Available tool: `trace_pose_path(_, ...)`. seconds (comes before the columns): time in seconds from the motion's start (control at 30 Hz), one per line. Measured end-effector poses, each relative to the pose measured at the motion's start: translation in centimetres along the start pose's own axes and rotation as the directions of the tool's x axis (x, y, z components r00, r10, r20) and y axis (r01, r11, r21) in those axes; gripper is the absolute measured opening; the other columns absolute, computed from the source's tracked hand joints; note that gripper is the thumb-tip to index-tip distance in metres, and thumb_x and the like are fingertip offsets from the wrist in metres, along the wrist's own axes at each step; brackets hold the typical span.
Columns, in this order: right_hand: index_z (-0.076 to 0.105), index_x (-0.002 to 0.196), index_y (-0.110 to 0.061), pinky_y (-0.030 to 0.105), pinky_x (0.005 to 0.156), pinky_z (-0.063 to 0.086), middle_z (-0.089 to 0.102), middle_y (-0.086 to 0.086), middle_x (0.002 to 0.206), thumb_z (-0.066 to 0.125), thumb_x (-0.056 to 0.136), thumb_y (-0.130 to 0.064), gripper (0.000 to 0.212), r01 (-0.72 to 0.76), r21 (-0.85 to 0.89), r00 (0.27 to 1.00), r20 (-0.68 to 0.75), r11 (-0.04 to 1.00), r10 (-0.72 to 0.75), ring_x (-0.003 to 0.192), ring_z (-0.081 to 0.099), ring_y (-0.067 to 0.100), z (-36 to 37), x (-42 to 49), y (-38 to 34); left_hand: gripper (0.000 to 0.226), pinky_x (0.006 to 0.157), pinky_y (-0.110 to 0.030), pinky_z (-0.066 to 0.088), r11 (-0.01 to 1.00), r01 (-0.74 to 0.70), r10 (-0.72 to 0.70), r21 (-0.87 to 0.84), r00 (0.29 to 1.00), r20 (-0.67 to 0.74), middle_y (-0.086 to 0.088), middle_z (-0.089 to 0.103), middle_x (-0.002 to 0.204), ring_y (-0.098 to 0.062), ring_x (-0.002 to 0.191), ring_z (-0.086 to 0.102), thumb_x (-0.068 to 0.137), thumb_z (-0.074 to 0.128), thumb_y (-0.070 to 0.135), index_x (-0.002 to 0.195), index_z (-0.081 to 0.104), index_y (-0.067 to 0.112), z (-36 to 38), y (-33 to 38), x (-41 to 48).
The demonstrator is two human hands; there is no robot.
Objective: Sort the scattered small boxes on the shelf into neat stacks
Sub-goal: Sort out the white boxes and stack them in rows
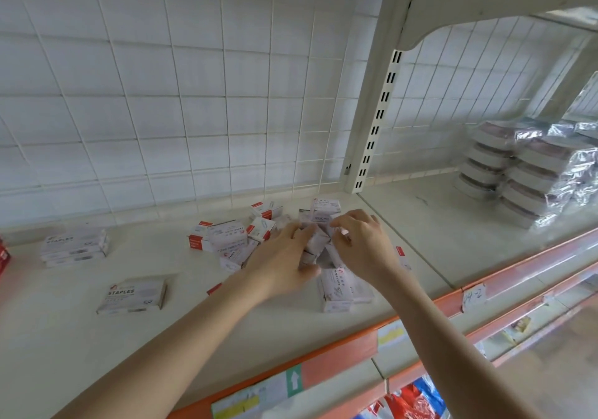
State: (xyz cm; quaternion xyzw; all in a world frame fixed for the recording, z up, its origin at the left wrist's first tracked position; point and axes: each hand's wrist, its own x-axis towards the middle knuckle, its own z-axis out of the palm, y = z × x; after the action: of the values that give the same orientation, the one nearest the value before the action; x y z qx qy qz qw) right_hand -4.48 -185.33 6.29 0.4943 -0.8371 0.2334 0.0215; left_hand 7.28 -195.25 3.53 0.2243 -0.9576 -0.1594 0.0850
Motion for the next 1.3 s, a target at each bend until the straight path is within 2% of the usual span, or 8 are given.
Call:
trace_pose_path(0.13,0.051,0.126,-0.028,0.043,0.099,0.033,0.04,-0.002,0.133,0.049,0.088,-0.029,0.037,0.085,-0.109,0.984,0.168,0.99,-0.066,0.125,0.03,0.026,1.0,-0.8,-0.1,0.066,0.114,-0.047,0.018,0.999,-0.024,0.032,-0.044,0.985,0.169,0.002,0.001,0.156,-0.026,0.143,0.009,0.09,0.047,0.033,0.147,0.014,0.029,0.3,-0.2,1.3)
trace_pose_path(0.23,0.051,0.125,-0.025,0.048,0.098,0.033,0.039,0.004,0.134,0.053,0.086,-0.028,0.039,0.142,-0.175,0.987,0.099,0.974,-0.126,0.126,0.029,0.031,2.0,-1.3,0.7,0.061,0.113,-0.049,0.021,1.0,-0.027,0.028,-0.006,0.97,0.243,0.004,-0.006,0.156,-0.028,0.143,0.002,0.094,0.041,0.03,0.147,0.01,0.034,0.3,-0.5,1.4)
trace_pose_path(0.37,0.059,0.114,-0.018,0.055,0.093,0.035,0.044,0.013,0.132,0.058,0.083,-0.021,0.032,0.153,-0.173,0.988,-0.008,0.973,-0.157,0.12,0.037,0.039,2.7,-0.7,1.4,0.055,0.111,-0.047,0.026,0.995,-0.057,0.04,0.082,0.98,0.195,0.001,-0.001,0.156,-0.028,0.143,0.004,0.096,0.035,0.027,0.147,0.015,0.033,0.3,-0.5,0.4)
trace_pose_path(0.47,0.053,0.121,-0.02,0.049,0.1,0.03,0.033,0.007,0.139,0.048,0.089,-0.024,0.033,0.108,-0.22,0.994,0.02,0.97,-0.106,0.127,0.027,0.033,2.6,0.1,1.7,0.054,0.108,-0.044,0.031,0.989,-0.043,0.017,0.144,0.984,0.175,-0.001,0.006,0.156,-0.026,0.142,0.011,0.096,0.035,0.026,0.147,0.017,0.028,0.1,-0.5,-0.6)
trace_pose_path(0.6,0.049,0.124,-0.021,0.046,0.102,0.029,0.03,0.004,0.14,0.043,0.092,-0.027,0.033,0.074,-0.25,0.996,0.062,0.965,-0.06,0.128,0.024,0.03,2.2,0.9,1.9,0.05,0.099,-0.037,0.036,0.972,-0.045,0.017,0.23,0.992,0.124,-0.006,0.028,0.143,-0.025,0.131,0.029,0.095,0.036,0.026,0.144,0.024,0.02,0.0,-1.0,-2.1)
trace_pose_path(0.93,0.05,0.123,-0.022,0.046,0.102,0.027,0.035,0.001,0.136,0.048,0.088,-0.024,0.036,-0.017,-0.207,0.995,0.094,0.978,0.037,0.127,0.025,0.028,1.1,2.1,1.9,0.059,0.099,-0.046,0.037,0.977,0.009,-0.029,0.212,0.995,0.09,-0.008,0.02,0.148,-0.031,0.133,0.026,0.092,0.042,0.027,0.145,0.015,0.026,-0.5,1.1,-1.0)
trace_pose_path(1.13,0.041,0.133,-0.024,0.047,0.108,0.024,0.027,0.003,0.144,0.054,0.085,-0.024,0.05,-0.068,-0.121,0.987,0.138,0.99,0.085,0.133,0.016,0.027,0.6,0.4,2.2,0.042,0.09,-0.049,0.046,0.979,-0.029,0.015,0.203,0.998,0.069,-0.011,0.023,0.147,-0.036,0.121,0.042,0.098,0.033,0.028,0.139,0.034,0.024,0.4,2.1,0.9)
trace_pose_path(1.3,0.041,0.134,-0.024,0.044,0.104,0.03,0.025,0.005,0.145,0.053,0.087,-0.021,0.048,-0.106,-0.128,0.987,0.106,0.986,0.12,0.132,0.02,0.029,0.3,-1.0,3.1,0.03,0.072,-0.036,0.042,0.987,0.047,-0.045,0.157,0.999,-0.021,-0.011,0.043,0.128,-0.033,0.108,0.051,0.098,0.037,0.023,0.124,0.049,0.018,1.1,1.7,0.8)
